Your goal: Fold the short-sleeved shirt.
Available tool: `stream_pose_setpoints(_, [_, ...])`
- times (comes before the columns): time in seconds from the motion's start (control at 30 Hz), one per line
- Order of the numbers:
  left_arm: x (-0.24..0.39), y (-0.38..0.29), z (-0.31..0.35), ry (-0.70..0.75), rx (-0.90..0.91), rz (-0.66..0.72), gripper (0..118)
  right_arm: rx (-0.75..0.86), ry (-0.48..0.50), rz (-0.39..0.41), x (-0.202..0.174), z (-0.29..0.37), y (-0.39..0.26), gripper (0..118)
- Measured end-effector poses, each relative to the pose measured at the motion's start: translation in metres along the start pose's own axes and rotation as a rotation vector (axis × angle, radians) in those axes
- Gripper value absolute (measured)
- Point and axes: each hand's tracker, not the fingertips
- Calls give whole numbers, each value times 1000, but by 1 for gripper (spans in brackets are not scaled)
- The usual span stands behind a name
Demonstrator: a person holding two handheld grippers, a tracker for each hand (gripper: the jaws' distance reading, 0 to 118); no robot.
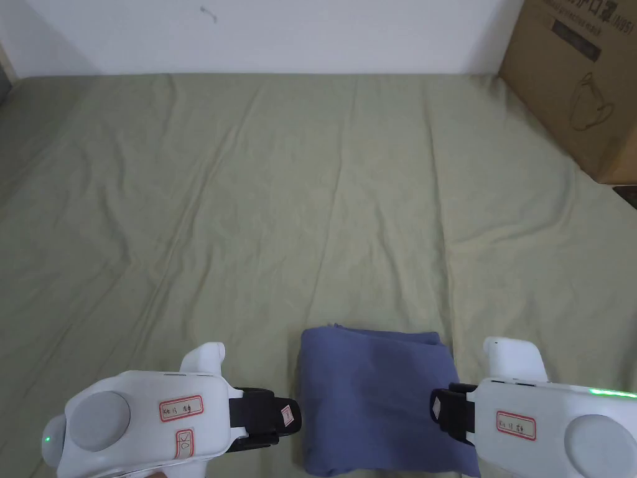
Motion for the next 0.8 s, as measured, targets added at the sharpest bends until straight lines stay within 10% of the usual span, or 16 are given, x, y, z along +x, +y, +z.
stream_pose_setpoints(0.27, [-8,-1,2,-25,2,-11,2,-32,-29,64,-17,-27,23,1])
stream_pose_setpoints(0.37, [-13,-1,8,-34,11,0,29,-86,-56,89,-16,-55,25,1])
stream_pose_setpoints(0.43, [-19,2,9,-52,11,39,82,-152,-105,99,-10,-80,18,1])
stream_pose_setpoints(0.5, [-28,8,3,-63,1,71,110,-145,-89,74,-6,-85,13,1])
stream_pose_setpoints(0.8, [-26,35,-69,-191,-92,148,116,-144,-69,34,-4,-77,19,1])
